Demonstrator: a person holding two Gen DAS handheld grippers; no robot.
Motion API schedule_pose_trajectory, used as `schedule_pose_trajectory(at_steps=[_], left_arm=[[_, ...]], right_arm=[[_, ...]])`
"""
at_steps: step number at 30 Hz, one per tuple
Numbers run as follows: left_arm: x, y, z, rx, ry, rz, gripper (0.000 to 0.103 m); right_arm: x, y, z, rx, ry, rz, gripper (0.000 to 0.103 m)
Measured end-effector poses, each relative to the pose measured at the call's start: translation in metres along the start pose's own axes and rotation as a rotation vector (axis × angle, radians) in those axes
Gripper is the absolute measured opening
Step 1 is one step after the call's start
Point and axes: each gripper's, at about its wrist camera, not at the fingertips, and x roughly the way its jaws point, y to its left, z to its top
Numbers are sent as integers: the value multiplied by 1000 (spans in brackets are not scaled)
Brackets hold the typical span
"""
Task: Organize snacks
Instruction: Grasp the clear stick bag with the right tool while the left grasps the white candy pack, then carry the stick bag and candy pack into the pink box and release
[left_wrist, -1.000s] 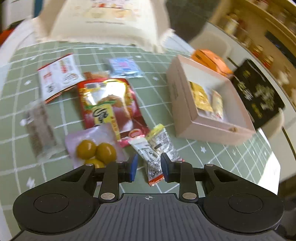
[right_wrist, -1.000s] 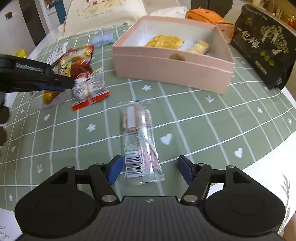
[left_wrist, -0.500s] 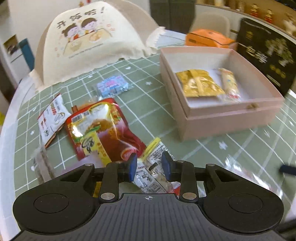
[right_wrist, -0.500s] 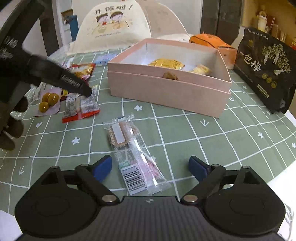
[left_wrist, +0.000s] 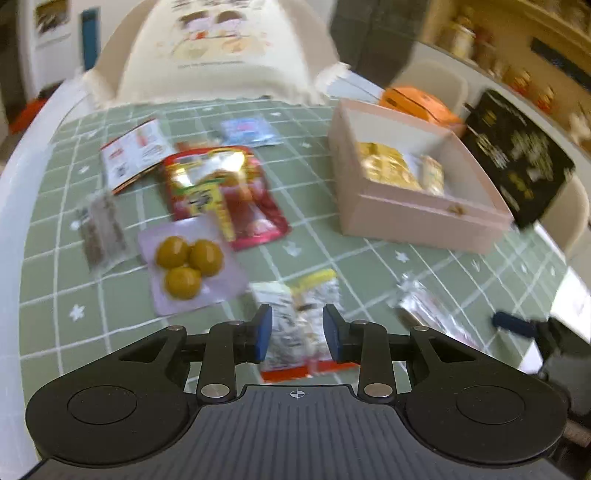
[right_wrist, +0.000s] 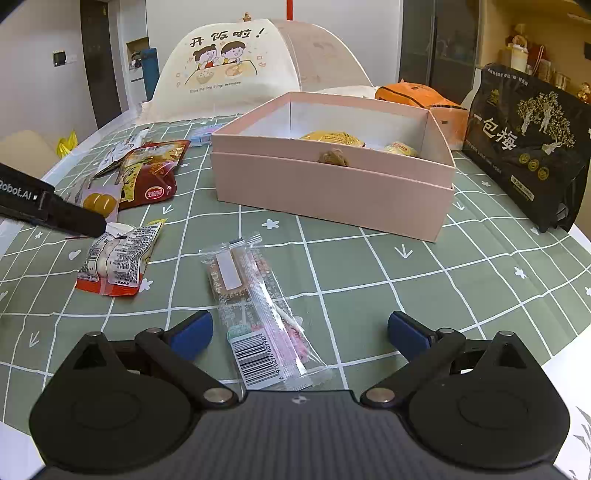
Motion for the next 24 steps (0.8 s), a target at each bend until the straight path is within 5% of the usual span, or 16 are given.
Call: schedule_pose_trajectory(at_steps=[4, 8, 11, 14, 18, 24], left_arm=[[18, -33, -4, 202, 27, 52, 43], [27, -45, -4, 279, 67, 8, 77], [19, -38, -3, 246, 60, -26, 73], [8, -25, -5, 181, 4, 43, 71], [26, -7, 1, 29, 100, 3, 72], [43, -19, 14, 78, 86, 3, 73]], right_arm=[[0, -1, 0, 2, -1, 3, 101], [0, 0, 0, 3, -1, 4, 102], [0, 0, 0, 1, 2, 5, 102], [0, 0, 0, 1, 2, 6, 102], [0, 1, 0, -1, 4, 4, 103], [2, 1, 1, -17, 10, 14, 103]])
